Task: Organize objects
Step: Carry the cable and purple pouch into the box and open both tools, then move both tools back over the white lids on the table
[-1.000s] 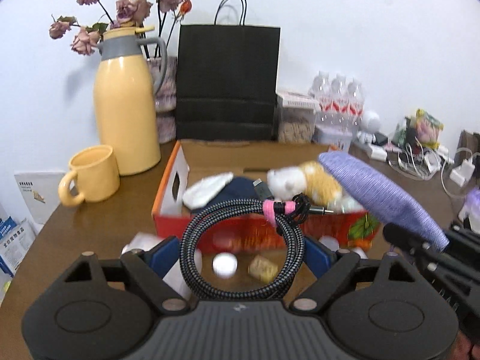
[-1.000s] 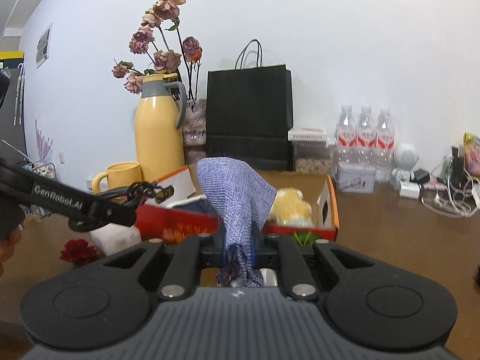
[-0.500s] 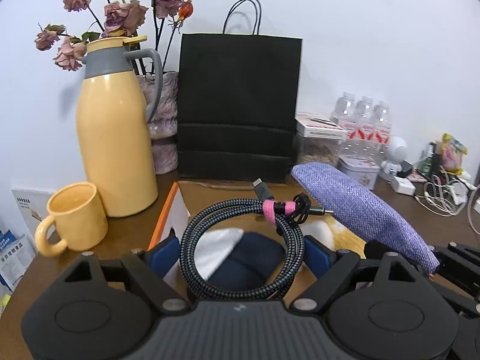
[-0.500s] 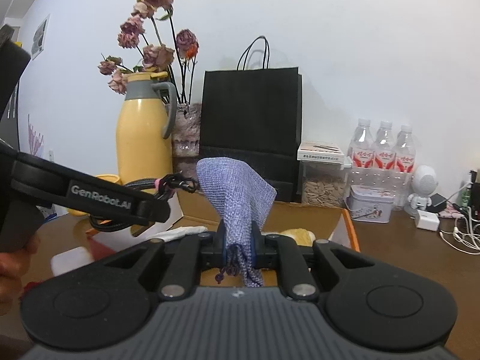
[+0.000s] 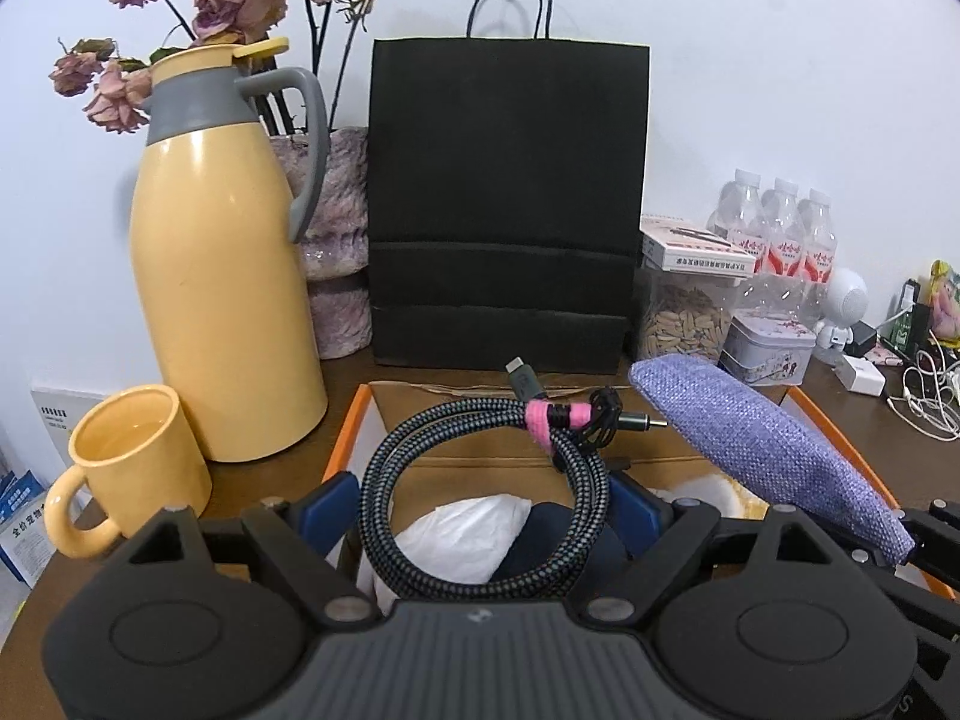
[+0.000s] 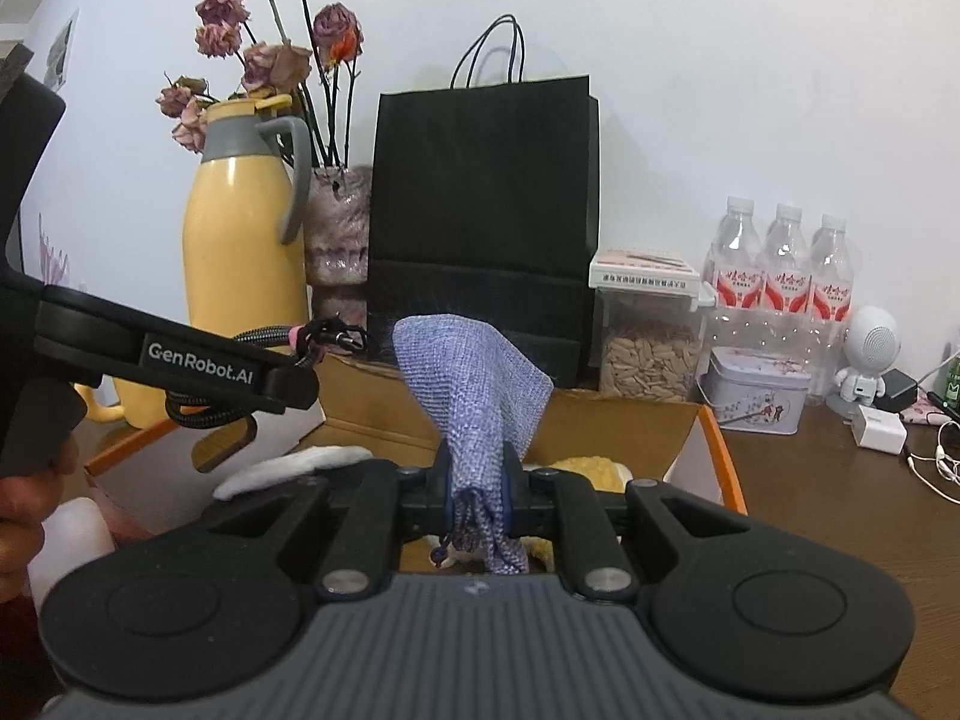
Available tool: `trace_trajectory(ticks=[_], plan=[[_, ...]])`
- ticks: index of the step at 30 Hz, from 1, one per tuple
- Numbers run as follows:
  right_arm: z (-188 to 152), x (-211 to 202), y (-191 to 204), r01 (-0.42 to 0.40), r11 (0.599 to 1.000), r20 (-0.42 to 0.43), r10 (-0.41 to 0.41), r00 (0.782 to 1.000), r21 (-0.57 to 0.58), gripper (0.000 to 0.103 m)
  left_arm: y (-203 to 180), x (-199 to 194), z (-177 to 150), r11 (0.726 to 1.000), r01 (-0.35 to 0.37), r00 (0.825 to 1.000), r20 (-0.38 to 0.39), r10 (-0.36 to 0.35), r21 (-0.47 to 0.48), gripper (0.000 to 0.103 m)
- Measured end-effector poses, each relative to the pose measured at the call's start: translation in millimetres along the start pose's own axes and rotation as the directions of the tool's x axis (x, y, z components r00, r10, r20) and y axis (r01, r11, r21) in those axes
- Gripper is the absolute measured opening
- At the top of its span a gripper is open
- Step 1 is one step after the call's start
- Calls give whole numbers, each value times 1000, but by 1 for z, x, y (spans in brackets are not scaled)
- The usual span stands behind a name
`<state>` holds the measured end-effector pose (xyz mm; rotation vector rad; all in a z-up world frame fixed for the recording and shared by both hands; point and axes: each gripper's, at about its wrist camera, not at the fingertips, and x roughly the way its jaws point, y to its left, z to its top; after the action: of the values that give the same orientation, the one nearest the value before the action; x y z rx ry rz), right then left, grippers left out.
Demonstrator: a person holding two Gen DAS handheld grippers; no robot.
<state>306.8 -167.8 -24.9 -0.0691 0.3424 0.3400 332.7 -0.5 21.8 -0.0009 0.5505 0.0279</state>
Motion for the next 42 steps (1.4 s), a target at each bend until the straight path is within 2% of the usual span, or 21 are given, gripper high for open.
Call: trace_trajectory(ticks=[3,4,6,7,8,11,25,33,42], plan=[[-2,3,0,1,1000,-19,-1,1000,-5,15,-2,3,-1,1000,4,1000,-12,-4,14,89],[-2,4,0,5,1000,-30,-6,1000,-6,20,-3,5,-2,1000,9,1000,-21,-8,14,90],[-5,8,-1,18,1000,-53,-18,998,-11,47,-4,10,-3,1000,-3,999,-44,3,14,98],[-6,10,-1,26,1000,-62,-26,998,-11,71,-4,11,-3,1000,-11,999,-48,12,13,103],[-7,10,-1,38,999,-65,-39,997,-12,87,-3,11,-4,1000,-18,999,-48,18,9,103],[-8,12,0,52,998,-72,-53,996,-22,103,0,12,-4,1000,-23,998,-51,22,-10,103],[-5,3,-1,53,999,-57,-53,997,-10,103,-1,-2,-4,1000,2,999,-35,-3,-23,103],[-2,-21,5,50,999,-30,-50,998,-13,103,5,-36,-14,999,38,999,18,-38,-30,103],[-18,-68,13,45,999,-40,-46,998,-28,103,16,-83,-49,999,47,999,9,-47,-19,103]])
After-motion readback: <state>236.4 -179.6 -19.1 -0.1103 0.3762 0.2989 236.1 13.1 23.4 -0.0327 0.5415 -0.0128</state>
